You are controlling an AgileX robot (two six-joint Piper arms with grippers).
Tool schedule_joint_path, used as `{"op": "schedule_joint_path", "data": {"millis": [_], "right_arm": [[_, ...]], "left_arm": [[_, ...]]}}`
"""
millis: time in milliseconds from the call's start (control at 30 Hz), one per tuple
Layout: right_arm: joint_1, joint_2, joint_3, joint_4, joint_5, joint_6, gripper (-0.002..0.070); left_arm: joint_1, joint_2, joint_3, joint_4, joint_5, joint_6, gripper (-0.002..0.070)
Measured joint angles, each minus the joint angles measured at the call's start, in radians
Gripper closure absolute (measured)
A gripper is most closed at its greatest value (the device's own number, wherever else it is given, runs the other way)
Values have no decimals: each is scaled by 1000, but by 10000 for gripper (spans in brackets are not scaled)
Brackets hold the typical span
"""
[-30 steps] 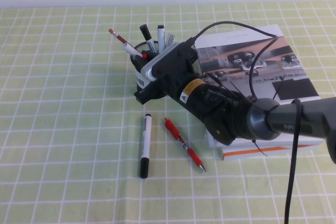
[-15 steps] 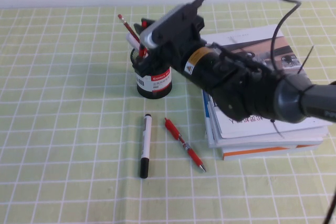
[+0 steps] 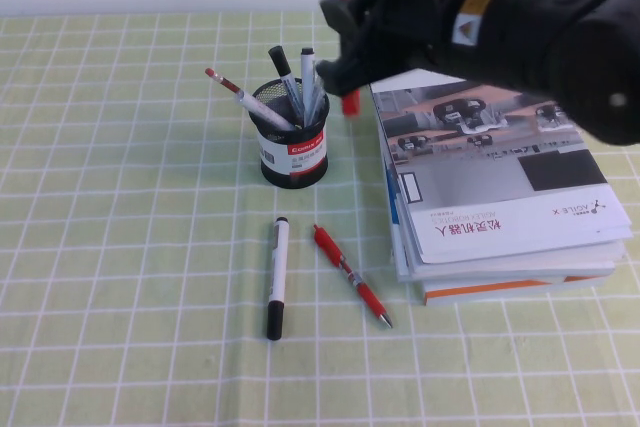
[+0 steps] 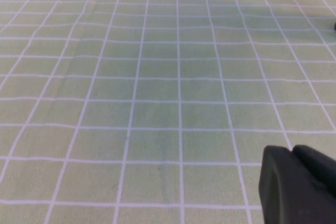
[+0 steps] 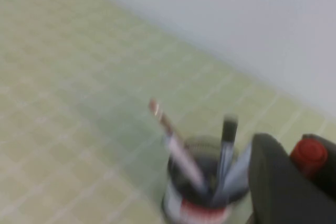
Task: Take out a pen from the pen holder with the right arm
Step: 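Take a marker out of the pen holder and lay it on the table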
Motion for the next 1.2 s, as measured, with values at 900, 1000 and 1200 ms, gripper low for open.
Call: {"op": "schedule_joint_path", "data": {"millis": [900, 1000, 1200], "right_arm": [[-93, 497, -445, 272, 863, 74, 631], [-97, 568, -512, 292, 890, 66, 631], [-97, 646, -594, 301, 941, 62, 631]], "left_arm": [[0, 0, 0, 0, 0, 0, 680], [0, 0, 0, 0, 0, 0, 680], [0, 0, 0, 0, 0, 0, 680]]}}
